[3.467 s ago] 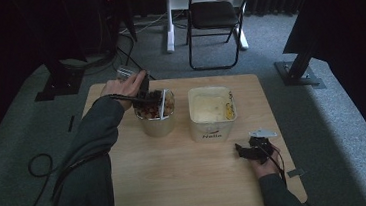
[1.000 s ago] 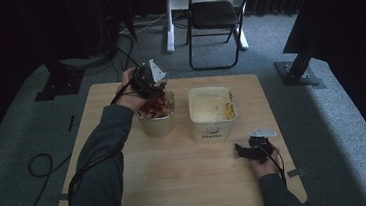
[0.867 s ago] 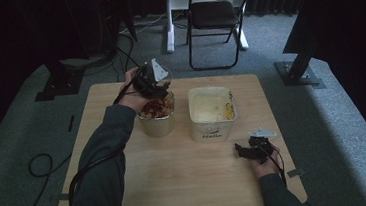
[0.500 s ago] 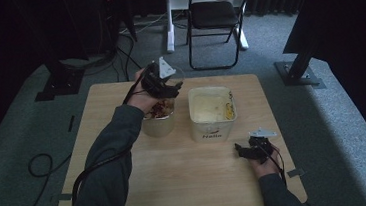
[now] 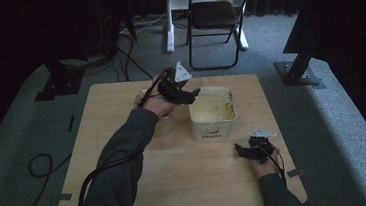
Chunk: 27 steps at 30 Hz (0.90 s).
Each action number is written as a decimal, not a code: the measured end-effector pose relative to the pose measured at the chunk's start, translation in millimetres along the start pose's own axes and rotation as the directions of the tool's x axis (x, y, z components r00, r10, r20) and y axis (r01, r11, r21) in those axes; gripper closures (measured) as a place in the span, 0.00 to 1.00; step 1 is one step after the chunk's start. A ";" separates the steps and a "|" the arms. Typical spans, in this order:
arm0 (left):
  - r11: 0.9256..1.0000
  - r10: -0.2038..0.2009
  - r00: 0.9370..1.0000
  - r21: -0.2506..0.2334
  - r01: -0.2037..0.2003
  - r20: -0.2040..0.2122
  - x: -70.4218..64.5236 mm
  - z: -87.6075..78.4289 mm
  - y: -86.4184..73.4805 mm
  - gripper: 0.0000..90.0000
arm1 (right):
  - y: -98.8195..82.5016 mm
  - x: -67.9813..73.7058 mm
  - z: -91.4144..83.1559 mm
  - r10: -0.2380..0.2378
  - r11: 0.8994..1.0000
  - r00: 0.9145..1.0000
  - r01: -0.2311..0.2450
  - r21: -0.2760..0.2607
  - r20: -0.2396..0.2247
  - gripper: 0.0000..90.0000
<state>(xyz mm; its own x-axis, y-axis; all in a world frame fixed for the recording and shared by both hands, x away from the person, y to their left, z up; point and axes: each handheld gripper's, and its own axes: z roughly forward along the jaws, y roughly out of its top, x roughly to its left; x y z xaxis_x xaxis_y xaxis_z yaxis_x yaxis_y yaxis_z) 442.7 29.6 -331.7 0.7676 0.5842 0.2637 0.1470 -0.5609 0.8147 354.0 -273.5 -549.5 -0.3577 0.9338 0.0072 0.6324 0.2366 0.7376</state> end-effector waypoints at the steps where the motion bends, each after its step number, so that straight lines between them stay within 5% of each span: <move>1: 1.000 0.003 1.000 0.000 -0.003 0.009 -2.1 1.3 1.5 0.33 | 0.0 0.0 0.0 0.000 1.000 1.000 0.000 0.000 0.000 0.26; 9: 1.000 0.004 0.999 -0.006 -0.003 0.052 -16.5 11.3 13.8 0.32 | 0.0 -0.1 0.1 -0.001 1.000 1.000 0.001 0.000 0.001 0.26; 12: 1.000 -0.020 0.996 0.001 0.020 0.087 -18.5 15.9 16.4 0.24 | 0.0 -0.1 0.0 -0.002 1.000 1.000 0.002 0.000 0.001 0.26; 16: 0.999 -0.040 0.996 0.009 0.040 0.079 -17.0 16.9 18.1 0.16 | 0.0 -0.1 0.0 -0.001 1.000 1.000 0.001 0.001 0.001 0.26; 27: 0.998 -0.068 0.997 -0.011 0.069 0.045 -2.7 4.8 13.8 0.16 | 0.0 -0.1 0.0 0.000 1.000 1.000 0.000 0.001 0.000 0.26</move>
<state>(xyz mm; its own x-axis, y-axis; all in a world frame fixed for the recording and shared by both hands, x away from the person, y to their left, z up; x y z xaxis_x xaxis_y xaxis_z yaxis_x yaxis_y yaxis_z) 445.7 17.5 -323.7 0.7830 0.5943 0.1839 0.1925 -0.5126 0.8367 354.0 -273.5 -549.6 -0.3581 0.9337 0.0069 0.6326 0.2371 0.7372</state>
